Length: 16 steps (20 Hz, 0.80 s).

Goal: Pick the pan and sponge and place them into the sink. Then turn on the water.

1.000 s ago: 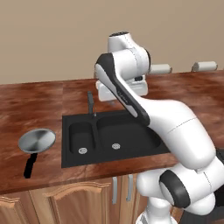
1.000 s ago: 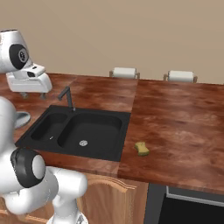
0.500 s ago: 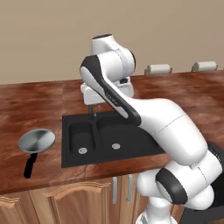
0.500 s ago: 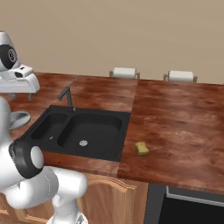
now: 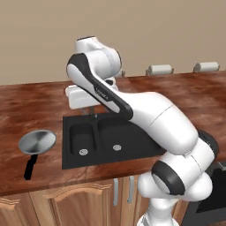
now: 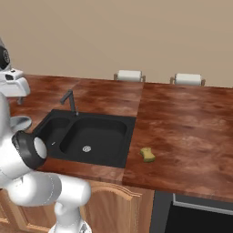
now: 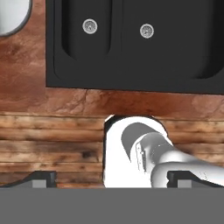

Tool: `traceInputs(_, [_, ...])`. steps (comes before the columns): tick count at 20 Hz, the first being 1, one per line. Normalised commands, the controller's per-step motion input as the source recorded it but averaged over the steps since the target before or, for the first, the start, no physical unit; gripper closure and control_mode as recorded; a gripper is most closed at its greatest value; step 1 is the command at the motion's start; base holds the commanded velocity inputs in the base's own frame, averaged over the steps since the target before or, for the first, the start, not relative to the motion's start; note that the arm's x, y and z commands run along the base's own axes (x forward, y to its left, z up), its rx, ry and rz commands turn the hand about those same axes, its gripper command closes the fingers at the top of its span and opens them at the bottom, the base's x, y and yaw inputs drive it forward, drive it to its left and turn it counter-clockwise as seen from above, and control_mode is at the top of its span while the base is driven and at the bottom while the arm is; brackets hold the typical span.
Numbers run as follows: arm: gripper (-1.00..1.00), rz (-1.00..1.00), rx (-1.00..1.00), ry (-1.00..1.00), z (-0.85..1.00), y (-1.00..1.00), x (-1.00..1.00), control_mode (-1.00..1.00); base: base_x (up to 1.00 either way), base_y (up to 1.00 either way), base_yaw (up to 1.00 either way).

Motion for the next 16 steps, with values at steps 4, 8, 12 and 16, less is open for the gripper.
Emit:
traceInputs(4, [-1.00,0.09,0.00,0.10,-0.03,0.46,0.00,-1.00,0.00,0.00,0.00])
traceInputs(8, [-1.00,0.09,0.01,0.08,-0.13,0.45,0.00,-1.00,0.00,0.00,0.00])
traceInputs(12, [-1.00,0.08,0.03,0.06,-0.23,0.46,0.04,-1.00,0.00,0.00,0.00])
traceInputs(16, [-1.00,0.06,0.02,0.03,-0.25,0.47,0.01,-1.00,0.00,0.00,0.00])
